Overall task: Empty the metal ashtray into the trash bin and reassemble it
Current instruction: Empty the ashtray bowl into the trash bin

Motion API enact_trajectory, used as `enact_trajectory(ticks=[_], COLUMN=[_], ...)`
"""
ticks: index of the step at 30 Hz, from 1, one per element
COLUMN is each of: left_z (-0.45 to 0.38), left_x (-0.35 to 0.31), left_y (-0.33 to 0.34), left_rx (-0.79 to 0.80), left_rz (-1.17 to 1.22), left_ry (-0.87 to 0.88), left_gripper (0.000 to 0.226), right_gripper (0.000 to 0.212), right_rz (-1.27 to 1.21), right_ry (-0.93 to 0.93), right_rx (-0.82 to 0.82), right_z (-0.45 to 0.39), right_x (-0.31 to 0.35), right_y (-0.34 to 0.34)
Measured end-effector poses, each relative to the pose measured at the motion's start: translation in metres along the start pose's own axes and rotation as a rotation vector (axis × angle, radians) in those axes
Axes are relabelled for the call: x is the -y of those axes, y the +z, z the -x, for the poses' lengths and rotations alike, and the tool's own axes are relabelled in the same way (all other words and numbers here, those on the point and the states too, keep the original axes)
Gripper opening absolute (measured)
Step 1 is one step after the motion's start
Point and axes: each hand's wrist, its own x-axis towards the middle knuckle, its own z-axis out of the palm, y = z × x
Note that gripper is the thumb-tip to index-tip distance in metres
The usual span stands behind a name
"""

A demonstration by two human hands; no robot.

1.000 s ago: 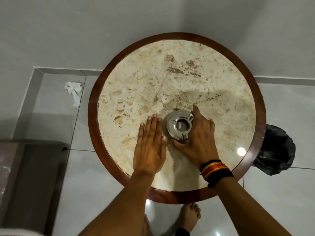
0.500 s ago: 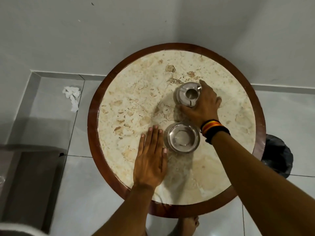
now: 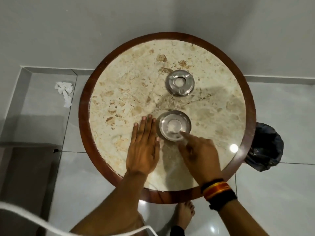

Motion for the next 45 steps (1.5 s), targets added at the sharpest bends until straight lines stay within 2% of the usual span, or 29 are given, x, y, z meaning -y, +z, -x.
enact_trajectory(ticks=[3, 7, 10, 13, 15, 16, 21, 25, 27, 31, 33, 34, 36, 39, 42, 45], left_z=[-0.004, -0.007, -0.007, -0.004, 0.001, -0.011, -0.007, -0.008, -0.008, -0.009, -0.009, -0.010, -0.010, -0.009, -0.009, -0.009], left_x=[0.000, 0.000, -0.002, 0.000, 0.019, -0.015, -0.004, -0.009, -0.009, -0.011, -0.010, -0.010, -0.009, -0.006, -0.006, -0.006], left_y=[0.001, 0.001, -0.001, -0.002, -0.014, 0.009, -0.005, -0.005, -0.006, -0.006, -0.007, -0.006, -0.006, -0.007, -0.005, -0.003], left_rx=[0.033, 0.010, 0.025, 0.030, 0.039, 0.076, 0.037, 0.047, 0.047, 0.050, 0.041, 0.043, 0.048, 0.043, 0.045, 0.042], left_rz=[-0.070, -0.091, -0.046, -0.041, -0.072, -0.043, -0.038, -0.035, -0.021, -0.001, -0.005, 0.000, -0.004, -0.013, -0.016, -0.030], left_ry=[0.055, 0.092, 0.098, 0.079, 0.056, 0.138, 0.101, 0.096, 0.087, 0.084, 0.085, 0.085, 0.083, 0.086, 0.092, 0.091], left_gripper=[0.064, 0.062, 0.063, 0.065, 0.066, 0.066, 0.066, 0.066, 0.067, 0.068, 0.068, 0.068, 0.068, 0.068, 0.068, 0.067], right_gripper=[0.034, 0.022, 0.019, 0.017, 0.016, 0.016, 0.014, 0.018, 0.025, 0.026, 0.024, 0.032, 0.042, 0.045, 0.041, 0.020], right_rz=[0.119, 0.188, 0.142, 0.012, -0.158, -0.225, -0.753, -1.358, -1.530, -1.561, -1.564, -1.578, -1.584, -1.539, -1.491, -1.444], right_ry=[-0.099, -0.196, -0.177, -0.073, 0.041, 0.200, 0.662, 1.096, 1.254, 1.382, 1.408, 1.416, 1.424, 1.447, 1.451, 1.341], right_rx=[0.028, -0.030, -0.107, -0.235, -0.308, -0.394, -0.547, -0.516, -0.470, -0.347, -0.446, -0.494, -0.506, -0.510, -0.507, -0.656], right_z=[0.009, 0.003, 0.015, 0.036, 0.041, 0.062, 0.043, 0.026, 0.027, 0.030, 0.029, 0.028, 0.027, 0.027, 0.026, 0.016], right_x=[-0.015, -0.029, -0.048, -0.079, -0.091, -0.139, -0.220, -0.296, -0.313, -0.319, -0.320, -0.323, -0.322, -0.317, -0.308, -0.285], right_y=[0.017, 0.017, -0.003, -0.036, -0.049, -0.078, -0.093, -0.066, -0.047, -0.013, -0.004, -0.002, -0.003, -0.006, -0.014, -0.034])
